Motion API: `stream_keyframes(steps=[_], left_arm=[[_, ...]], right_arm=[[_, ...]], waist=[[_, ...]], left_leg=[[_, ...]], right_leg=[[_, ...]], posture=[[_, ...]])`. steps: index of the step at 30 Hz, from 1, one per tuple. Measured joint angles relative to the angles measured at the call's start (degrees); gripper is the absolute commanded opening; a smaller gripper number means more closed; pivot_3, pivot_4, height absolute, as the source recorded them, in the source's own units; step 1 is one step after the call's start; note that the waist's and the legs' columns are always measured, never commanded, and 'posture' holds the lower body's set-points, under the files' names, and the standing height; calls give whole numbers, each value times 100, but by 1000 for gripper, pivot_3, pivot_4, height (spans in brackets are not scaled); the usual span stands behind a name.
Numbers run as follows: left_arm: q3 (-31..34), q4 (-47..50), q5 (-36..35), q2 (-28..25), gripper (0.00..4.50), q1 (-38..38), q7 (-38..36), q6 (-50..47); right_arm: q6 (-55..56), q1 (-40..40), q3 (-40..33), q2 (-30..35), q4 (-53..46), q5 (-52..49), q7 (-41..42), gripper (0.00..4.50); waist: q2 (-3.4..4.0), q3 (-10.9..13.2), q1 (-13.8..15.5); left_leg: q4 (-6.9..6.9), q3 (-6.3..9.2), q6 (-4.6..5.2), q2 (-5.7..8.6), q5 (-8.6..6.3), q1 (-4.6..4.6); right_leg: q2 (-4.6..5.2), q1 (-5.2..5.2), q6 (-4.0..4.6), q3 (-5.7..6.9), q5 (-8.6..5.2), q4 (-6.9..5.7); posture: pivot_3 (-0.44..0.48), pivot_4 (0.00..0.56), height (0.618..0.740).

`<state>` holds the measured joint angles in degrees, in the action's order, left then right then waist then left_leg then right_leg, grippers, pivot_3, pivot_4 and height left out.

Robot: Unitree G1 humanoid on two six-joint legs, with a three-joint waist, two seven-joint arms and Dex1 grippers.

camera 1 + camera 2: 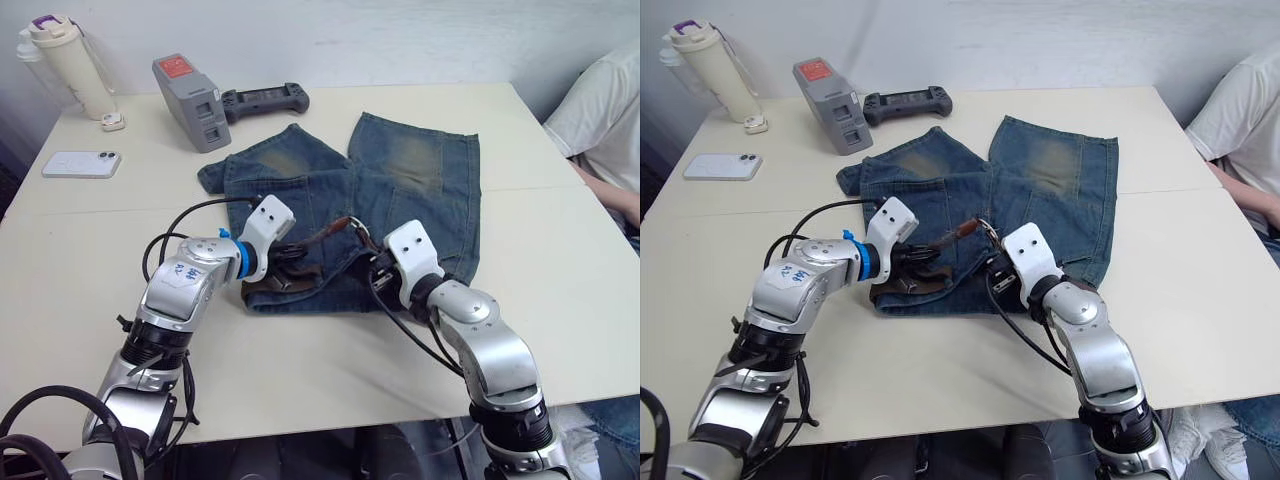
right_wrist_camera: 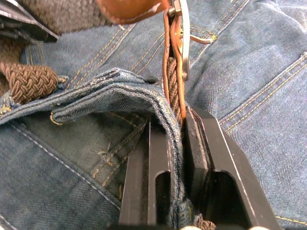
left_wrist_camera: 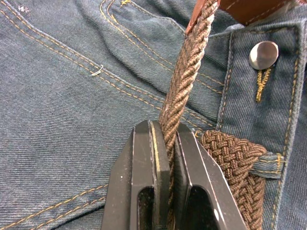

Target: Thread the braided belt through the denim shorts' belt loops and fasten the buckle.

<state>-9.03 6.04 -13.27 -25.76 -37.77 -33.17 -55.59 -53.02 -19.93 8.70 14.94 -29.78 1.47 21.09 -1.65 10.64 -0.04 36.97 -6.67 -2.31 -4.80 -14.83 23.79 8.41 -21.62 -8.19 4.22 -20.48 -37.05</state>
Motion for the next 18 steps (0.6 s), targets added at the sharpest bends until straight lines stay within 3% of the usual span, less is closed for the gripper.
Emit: stream_keyframes(steps=[18], left_arm=[[-55,26,-1,135,0,-18,106,-149]], right_arm=[[-92,-112,311,117,-133,-43,-110,12]], waist=[[0,0,-2]], left_leg=[[-2,0,0,0,0,1]], right_leg=[[0,-1,0,0,0,4]], posture=[[0,150,740]])
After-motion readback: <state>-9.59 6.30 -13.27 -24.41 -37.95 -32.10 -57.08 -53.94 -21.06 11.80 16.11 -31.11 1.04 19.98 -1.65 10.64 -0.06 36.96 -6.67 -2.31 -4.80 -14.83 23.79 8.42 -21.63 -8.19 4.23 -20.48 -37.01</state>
